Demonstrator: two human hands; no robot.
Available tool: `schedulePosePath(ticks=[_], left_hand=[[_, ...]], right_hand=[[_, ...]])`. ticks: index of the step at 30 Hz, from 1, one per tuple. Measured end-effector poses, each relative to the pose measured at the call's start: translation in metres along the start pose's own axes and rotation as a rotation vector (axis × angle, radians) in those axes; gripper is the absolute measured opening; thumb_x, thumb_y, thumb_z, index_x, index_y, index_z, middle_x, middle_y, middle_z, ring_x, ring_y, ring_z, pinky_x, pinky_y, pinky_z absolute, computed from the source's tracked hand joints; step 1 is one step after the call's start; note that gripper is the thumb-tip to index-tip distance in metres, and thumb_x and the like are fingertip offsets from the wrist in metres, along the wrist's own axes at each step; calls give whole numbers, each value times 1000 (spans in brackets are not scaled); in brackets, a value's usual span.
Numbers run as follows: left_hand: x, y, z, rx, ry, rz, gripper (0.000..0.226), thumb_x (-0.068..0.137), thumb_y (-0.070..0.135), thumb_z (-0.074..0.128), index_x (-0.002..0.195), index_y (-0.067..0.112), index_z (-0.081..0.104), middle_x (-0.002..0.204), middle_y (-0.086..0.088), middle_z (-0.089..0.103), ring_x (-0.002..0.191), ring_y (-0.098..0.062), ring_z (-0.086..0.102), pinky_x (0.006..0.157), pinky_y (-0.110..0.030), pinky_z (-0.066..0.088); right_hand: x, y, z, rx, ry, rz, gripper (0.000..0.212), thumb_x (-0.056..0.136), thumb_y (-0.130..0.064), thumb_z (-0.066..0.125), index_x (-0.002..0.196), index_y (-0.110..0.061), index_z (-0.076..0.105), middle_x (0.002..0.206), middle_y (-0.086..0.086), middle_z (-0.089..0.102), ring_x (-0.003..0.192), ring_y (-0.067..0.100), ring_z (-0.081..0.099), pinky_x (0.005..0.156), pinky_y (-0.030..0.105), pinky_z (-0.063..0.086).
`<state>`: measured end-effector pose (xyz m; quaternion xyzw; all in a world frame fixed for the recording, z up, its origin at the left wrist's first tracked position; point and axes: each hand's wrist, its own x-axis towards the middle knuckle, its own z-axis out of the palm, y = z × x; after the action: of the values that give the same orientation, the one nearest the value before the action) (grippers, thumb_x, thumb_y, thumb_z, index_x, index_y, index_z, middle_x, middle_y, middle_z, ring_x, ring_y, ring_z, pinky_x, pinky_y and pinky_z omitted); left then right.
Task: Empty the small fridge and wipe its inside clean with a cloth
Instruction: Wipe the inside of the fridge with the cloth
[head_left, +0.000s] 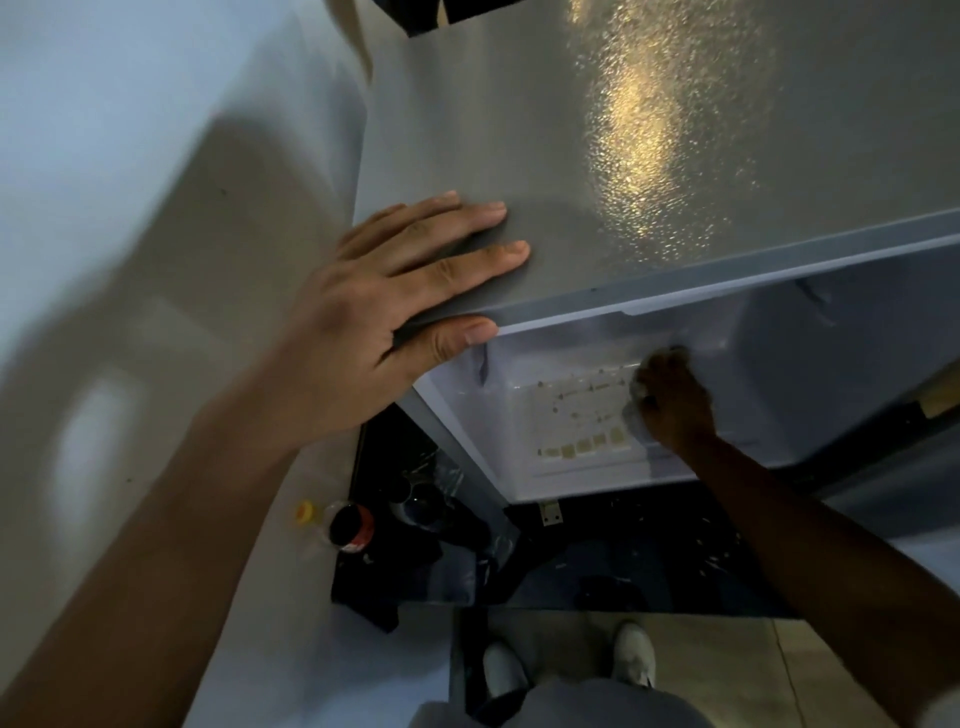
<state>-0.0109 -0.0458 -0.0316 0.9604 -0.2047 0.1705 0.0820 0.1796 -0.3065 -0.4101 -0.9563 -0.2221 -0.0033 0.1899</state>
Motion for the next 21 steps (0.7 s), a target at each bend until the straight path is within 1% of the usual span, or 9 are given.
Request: schedulePosePath(ticks=[2, 4, 6, 10, 12, 14, 16, 19, 21], left_hand=[[0, 0, 0, -24, -5, -9, 46, 103, 36, 53, 144, 15, 53, 154, -7, 48, 147, -26, 41, 119, -52, 36], [0, 1, 0, -26, 5, -14, 46, 103, 36, 54, 143, 15, 53, 153, -7, 49, 147, -27, 41, 117, -54, 37], [-1, 1, 1, -22, 0, -13, 46, 103, 36, 53, 143, 15, 53, 154, -7, 48, 147, -27, 41, 117, -54, 38], [-1, 0, 1, -22, 14, -11, 45, 103, 34, 55, 143, 15, 53, 153, -7, 49, 147, -27, 42, 117, -53, 38], [-1, 0, 1, -17, 20, -5, 45, 103, 34, 55, 143, 15, 53, 153, -8, 49, 146, -27, 42, 117, -53, 38], [-1, 0, 2, -14, 22, -2, 45, 103, 34, 55, 143, 15, 53, 153, -8, 49, 146, -27, 42, 117, -53, 38], [-1, 0, 2, -17, 22, -4, 45, 103, 34, 55, 143, 14, 53, 153, -8, 49, 146, -28, 42, 117, -54, 38], [-1, 0, 1, -23, 22, -7, 45, 102, 33, 56, 142, 14, 54, 152, -8, 49, 146, -28, 42, 117, -53, 38], [-1, 0, 1, -24, 16, -16, 45, 103, 34, 55, 142, 14, 53, 152, -8, 49, 146, -27, 42, 118, -52, 37]], right_hand=[[1, -1, 5, 22, 10, 31, 18, 81, -7, 58, 96, -3, 67, 117, 25, 63, 119, 48, 56, 98, 53, 48], [-8, -4, 7, 55, 14, -10, 34, 79, -17, 43, 98, -7, 69, 114, 23, 66, 104, 47, 64, 88, 51, 51], [-25, -10, 14, 139, -8, -57, 40, 78, -17, 43, 102, -10, 74, 116, 20, 70, 100, 45, 67, 87, 49, 52], [-80, -11, 28, 199, -14, -92, 46, 88, -22, 41, 121, -9, 71, 137, 14, 62, 128, 38, 53, 113, 39, 32], [-88, -4, 25, 168, 1, -41, 48, 90, -24, 43, 129, -8, 66, 143, 15, 57, 133, 37, 49, 117, 38, 24], [-80, 2, 22, 138, 43, 32, 49, 88, -22, 46, 131, -5, 62, 142, 19, 56, 131, 41, 49, 116, 45, 28], [-61, 7, 16, 79, 51, 84, 47, 87, -23, 44, 125, -3, 61, 135, 22, 57, 121, 43, 55, 104, 51, 43], [-25, 7, 1, 2, 49, 207, 36, 88, -22, 57, 119, -3, 59, 131, 24, 53, 113, 45, 56, 94, 53, 49], [-1, 2, -6, 26, 77, 320, 44, 89, -26, 57, 125, 0, 53, 125, 27, 54, 111, 46, 58, 91, 52, 51]])
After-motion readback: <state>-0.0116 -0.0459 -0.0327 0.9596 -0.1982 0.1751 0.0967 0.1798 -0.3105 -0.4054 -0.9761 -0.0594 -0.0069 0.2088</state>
